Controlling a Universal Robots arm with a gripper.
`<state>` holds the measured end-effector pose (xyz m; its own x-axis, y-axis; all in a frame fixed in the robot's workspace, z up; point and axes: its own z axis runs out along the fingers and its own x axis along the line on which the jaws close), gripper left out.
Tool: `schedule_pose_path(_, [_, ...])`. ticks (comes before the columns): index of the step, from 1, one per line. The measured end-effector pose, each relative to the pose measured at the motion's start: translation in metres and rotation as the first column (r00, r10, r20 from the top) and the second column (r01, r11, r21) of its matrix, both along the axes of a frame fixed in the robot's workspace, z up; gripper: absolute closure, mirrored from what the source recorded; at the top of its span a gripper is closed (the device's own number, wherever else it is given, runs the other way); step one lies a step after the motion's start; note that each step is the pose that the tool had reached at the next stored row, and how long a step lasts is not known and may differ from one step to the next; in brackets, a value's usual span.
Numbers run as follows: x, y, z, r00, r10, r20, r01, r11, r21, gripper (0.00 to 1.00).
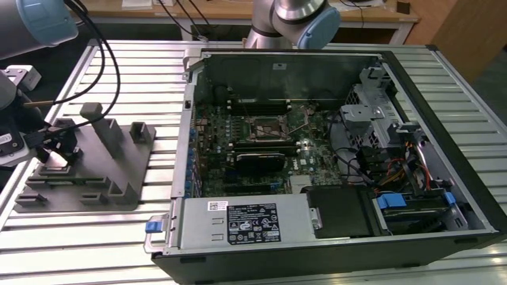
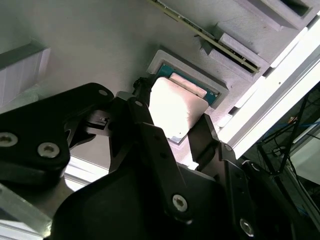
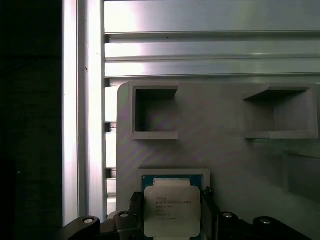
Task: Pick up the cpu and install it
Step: 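Pick up the cpu and move it towards the insertion slot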
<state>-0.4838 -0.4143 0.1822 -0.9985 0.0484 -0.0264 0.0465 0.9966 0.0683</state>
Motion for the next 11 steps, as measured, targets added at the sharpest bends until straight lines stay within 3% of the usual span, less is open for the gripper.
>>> schedule_pose_path(6, [0.0000,0.0000,0.0001,1.0000,0.000,0.0002,0.000,1.0000,0.0001,0.46])
schedule_pose_path(11, [0.0000,0.0000,0.0053,1.0000,0.000,0.0000,0.000,1.0000,0.0000,0.46])
